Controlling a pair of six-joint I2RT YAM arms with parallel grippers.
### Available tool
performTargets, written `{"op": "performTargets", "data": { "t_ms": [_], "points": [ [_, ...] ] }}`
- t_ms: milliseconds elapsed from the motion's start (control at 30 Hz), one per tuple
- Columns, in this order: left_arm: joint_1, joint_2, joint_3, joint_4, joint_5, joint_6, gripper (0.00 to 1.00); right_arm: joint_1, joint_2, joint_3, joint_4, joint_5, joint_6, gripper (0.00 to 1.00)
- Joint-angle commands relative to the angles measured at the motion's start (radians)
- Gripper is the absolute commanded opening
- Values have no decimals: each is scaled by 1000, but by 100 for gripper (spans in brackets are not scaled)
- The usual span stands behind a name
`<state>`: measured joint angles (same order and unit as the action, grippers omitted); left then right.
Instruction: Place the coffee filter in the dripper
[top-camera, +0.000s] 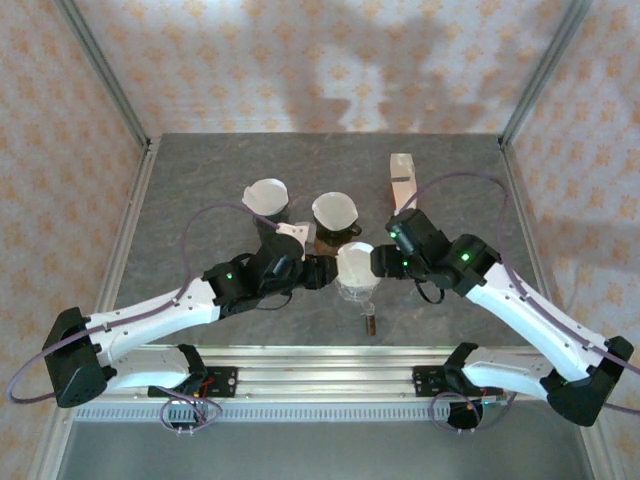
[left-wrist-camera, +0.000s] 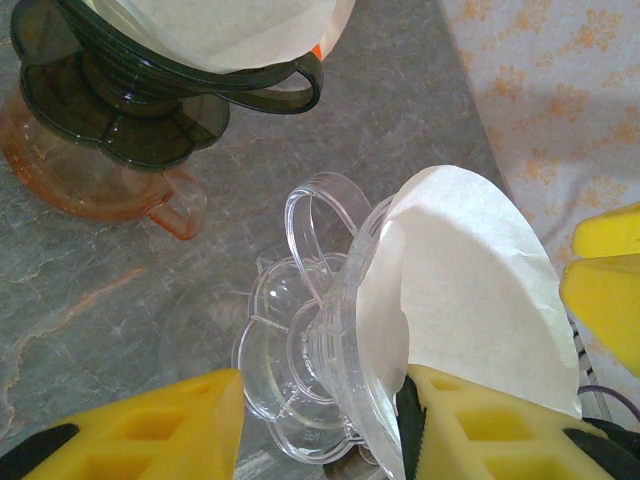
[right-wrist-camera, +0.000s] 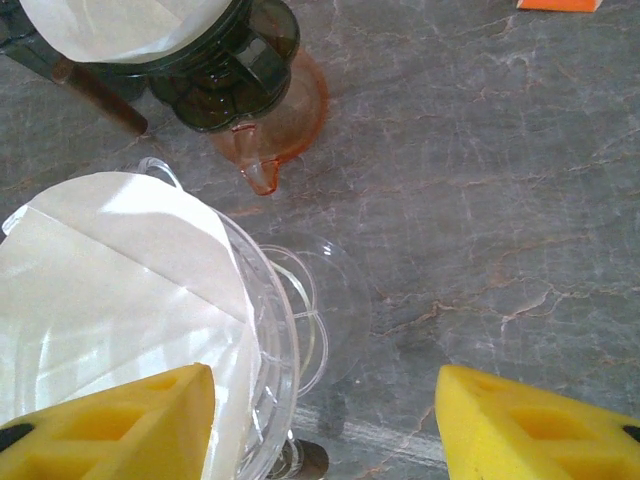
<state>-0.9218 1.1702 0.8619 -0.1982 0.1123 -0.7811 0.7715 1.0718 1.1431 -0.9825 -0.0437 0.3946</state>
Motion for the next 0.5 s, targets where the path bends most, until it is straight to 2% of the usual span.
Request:
{"op": "performTargets", "data": {
  "t_ms": [0, 67, 267, 467],
  "points": [
    [6, 2, -6, -22, -21, -1, 45, 4, 1, 4, 23, -18, -17, 58],
    [6, 3, -6, -22, -19, -1, 45, 4, -1, -3, 25, -22, -18, 55],
    [6, 1, -9, -19, -18, -2, 45, 4, 7, -16, 27, -38, -29, 34],
    [6, 0, -15, -18, -22, -5, 45, 5, 19, -20, 14, -10, -34, 27]
  ]
}}
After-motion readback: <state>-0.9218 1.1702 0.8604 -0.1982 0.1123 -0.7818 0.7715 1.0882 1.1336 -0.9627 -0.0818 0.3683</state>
